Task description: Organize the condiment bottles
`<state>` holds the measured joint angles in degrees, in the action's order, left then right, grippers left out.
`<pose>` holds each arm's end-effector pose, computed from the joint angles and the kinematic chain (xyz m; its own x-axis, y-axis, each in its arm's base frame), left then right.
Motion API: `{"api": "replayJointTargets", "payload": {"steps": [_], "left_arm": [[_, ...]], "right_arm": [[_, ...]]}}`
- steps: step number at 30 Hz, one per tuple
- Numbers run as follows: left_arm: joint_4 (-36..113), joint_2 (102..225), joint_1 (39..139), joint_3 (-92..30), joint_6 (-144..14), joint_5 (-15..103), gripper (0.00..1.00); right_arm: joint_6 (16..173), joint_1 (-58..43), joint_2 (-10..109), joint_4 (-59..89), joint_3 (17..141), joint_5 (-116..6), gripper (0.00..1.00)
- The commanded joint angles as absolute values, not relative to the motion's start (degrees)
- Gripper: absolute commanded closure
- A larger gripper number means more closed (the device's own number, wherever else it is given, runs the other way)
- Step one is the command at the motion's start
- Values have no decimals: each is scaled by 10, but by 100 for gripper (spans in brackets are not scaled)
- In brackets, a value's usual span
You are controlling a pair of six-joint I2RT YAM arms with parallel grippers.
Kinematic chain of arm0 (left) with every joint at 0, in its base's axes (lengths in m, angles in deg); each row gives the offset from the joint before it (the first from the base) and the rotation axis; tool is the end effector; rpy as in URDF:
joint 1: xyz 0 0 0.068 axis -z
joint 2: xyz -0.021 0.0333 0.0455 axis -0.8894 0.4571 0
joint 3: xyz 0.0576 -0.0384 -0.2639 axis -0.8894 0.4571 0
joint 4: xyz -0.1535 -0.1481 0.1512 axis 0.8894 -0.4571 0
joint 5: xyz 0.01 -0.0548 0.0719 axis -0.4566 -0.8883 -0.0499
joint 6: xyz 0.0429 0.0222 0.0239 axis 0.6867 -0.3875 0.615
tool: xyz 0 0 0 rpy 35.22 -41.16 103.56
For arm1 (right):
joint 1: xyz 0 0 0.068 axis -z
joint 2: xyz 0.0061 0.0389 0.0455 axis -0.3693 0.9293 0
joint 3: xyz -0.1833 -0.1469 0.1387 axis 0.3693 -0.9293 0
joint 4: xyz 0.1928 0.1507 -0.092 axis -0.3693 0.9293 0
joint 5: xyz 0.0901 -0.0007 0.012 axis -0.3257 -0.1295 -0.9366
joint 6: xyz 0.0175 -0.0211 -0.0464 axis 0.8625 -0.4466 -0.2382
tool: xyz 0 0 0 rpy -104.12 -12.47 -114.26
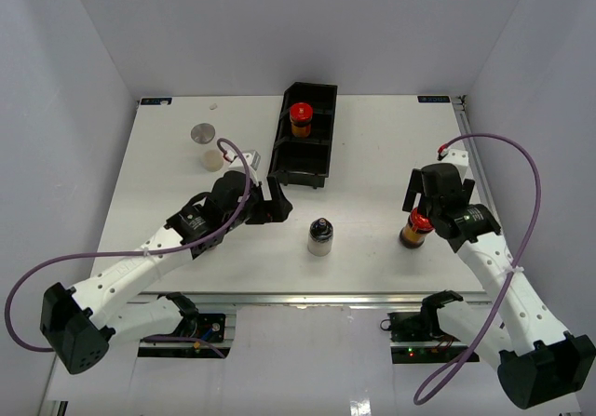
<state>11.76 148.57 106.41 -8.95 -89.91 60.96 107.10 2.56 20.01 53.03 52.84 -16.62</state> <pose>0.1705 -0.1548 0.2958 -0.6859 -0.1667 -0.7083 0.2209 0.8798 -0.4210 0.1788 0.0428 0.3024 -0.5530 0.1140 -0.8254 0.2842 0.9570 -0.0582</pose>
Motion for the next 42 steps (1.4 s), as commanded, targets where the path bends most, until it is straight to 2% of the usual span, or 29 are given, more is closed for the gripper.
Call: {"api": "replayJointTargets", "payload": {"steps": [1, 17, 23, 28, 38, 42], "left_arm": [[129, 1493, 1063, -80, -902, 603, 2], [122, 1497, 1063, -79, -900, 608, 2], [114, 1488, 1063, -82, -900, 611, 2], [111, 1481, 1063, -79, -902, 612, 2], [104, 1471, 1063, -81, -901, 613, 2], [101, 1462, 1063, -76, -903, 615, 2]], "right_arm": [[1073, 27, 177, 519, 498, -185, 10], [1067, 26, 182, 489, 449, -211, 9], [1065, 26, 193, 483, 442, -215, 7], [1065, 27, 201, 482, 435, -215, 0], [1087, 27, 220, 490, 431, -220, 0], [1092, 27, 214, 492, 431, -216, 15]]}}
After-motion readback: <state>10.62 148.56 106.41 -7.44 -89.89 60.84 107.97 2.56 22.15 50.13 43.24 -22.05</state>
